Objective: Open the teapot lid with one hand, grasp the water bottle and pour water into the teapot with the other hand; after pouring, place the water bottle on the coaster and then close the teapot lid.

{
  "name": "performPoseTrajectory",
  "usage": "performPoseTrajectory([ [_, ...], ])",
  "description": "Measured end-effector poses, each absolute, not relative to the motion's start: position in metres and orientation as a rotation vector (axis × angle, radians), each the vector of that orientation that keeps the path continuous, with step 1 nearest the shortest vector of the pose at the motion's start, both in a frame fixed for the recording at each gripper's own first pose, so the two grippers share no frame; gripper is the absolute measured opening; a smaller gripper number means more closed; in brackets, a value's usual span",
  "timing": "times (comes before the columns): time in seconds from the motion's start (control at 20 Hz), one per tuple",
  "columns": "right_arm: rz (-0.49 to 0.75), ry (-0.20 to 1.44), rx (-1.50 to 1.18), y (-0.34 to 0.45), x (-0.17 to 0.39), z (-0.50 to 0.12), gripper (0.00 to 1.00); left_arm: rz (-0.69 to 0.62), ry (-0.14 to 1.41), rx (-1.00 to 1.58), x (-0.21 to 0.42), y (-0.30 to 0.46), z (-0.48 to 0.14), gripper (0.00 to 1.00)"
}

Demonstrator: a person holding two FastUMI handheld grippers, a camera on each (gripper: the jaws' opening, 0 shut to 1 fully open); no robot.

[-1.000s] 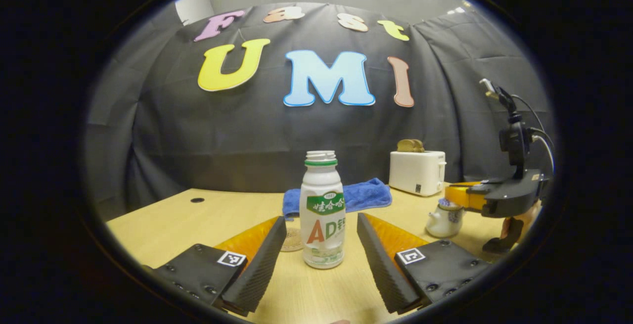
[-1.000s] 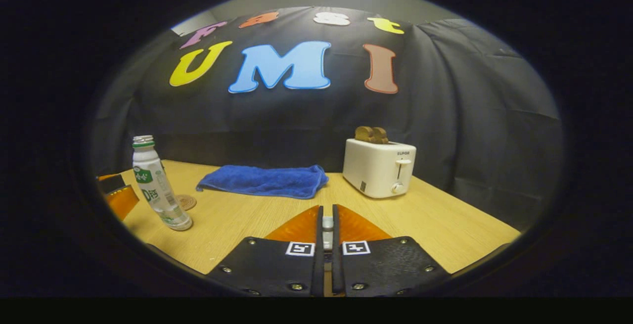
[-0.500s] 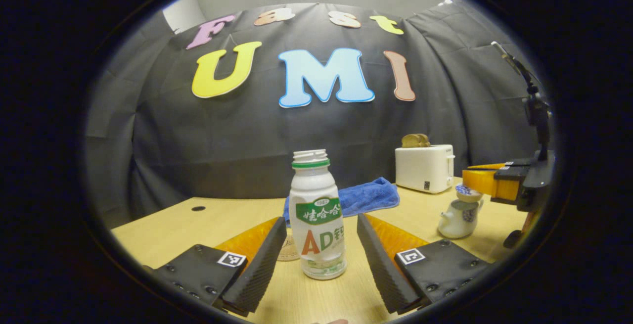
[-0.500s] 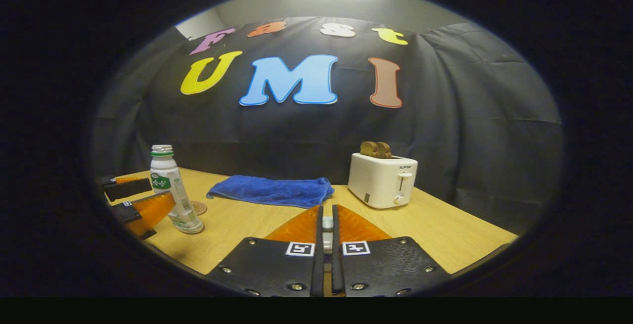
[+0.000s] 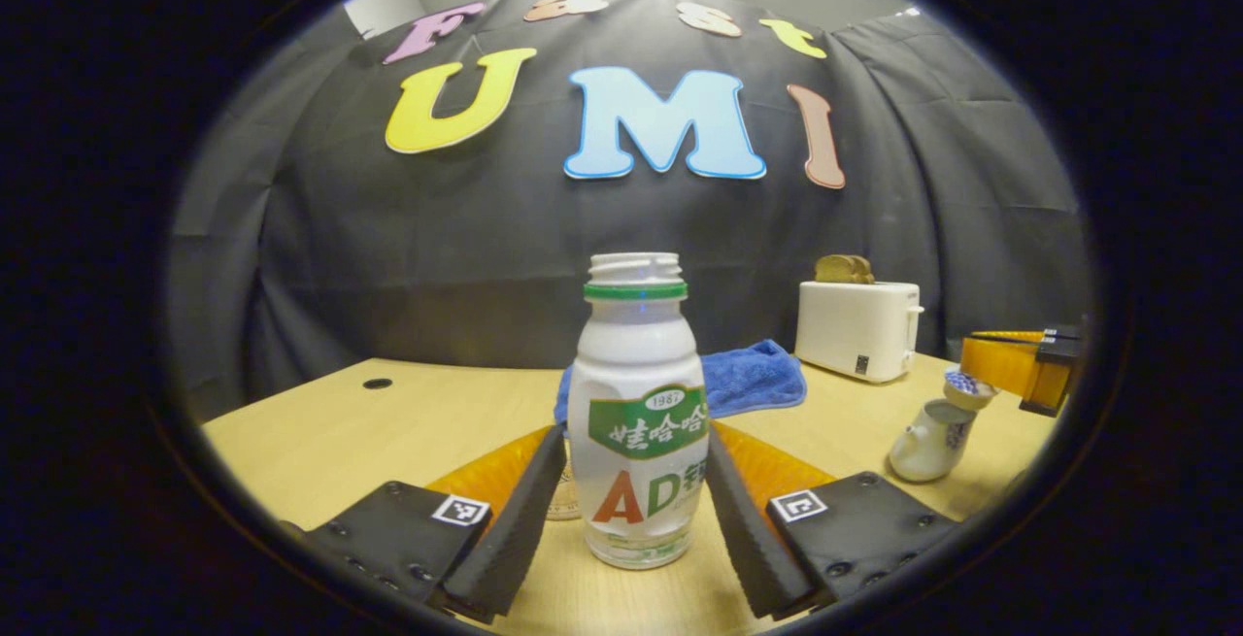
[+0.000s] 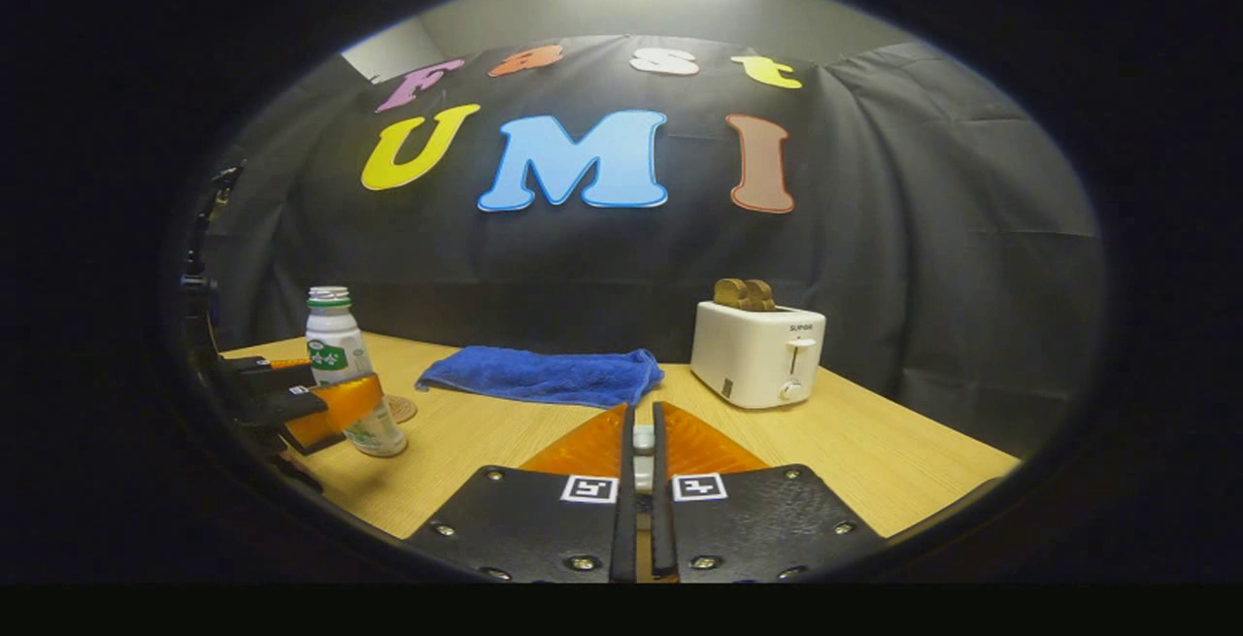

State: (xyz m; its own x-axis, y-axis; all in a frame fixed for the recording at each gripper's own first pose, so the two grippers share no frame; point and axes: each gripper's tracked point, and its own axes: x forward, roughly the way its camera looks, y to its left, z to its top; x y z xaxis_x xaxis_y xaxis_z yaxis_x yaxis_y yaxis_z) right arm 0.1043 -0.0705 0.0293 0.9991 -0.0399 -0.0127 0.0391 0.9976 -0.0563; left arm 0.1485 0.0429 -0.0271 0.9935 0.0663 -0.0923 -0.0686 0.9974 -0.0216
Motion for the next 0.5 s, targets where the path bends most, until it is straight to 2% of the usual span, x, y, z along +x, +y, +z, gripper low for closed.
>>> performPoseTrajectory([
  [0.05, -0.038, 0.013, -0.058, -0.070, 0.104, 0.030, 0.06, 0.078, 0.095, -0.026, 0.149, 0.046, -0.030, 0.84],
  [0.1, -0.033, 0.013, -0.057, -0.068, 0.103, 0.030, 0.06, 0.081, 0.098, -0.026, 0.148, 0.047, -0.029, 0.84],
  [0.15, -0.026, 0.013, -0.056, -0.066, 0.102, 0.032, 0.06, 0.080, 0.103, -0.025, 0.147, 0.048, -0.030, 0.77],
  [0.2, -0.018, 0.013, -0.055, -0.063, 0.097, 0.033, 0.06, 0.078, 0.108, -0.027, 0.145, 0.049, -0.029, 0.77],
  [0.25, -0.007, 0.010, -0.053, -0.059, 0.092, 0.035, 0.06, 0.073, 0.112, -0.029, 0.144, 0.050, -0.028, 0.82],
  [0.5, 0.031, 0.026, -0.043, -0.046, 0.044, 0.027, 0.06, 0.056, 0.125, 0.036, 0.136, 0.046, -0.021, 0.82],
])
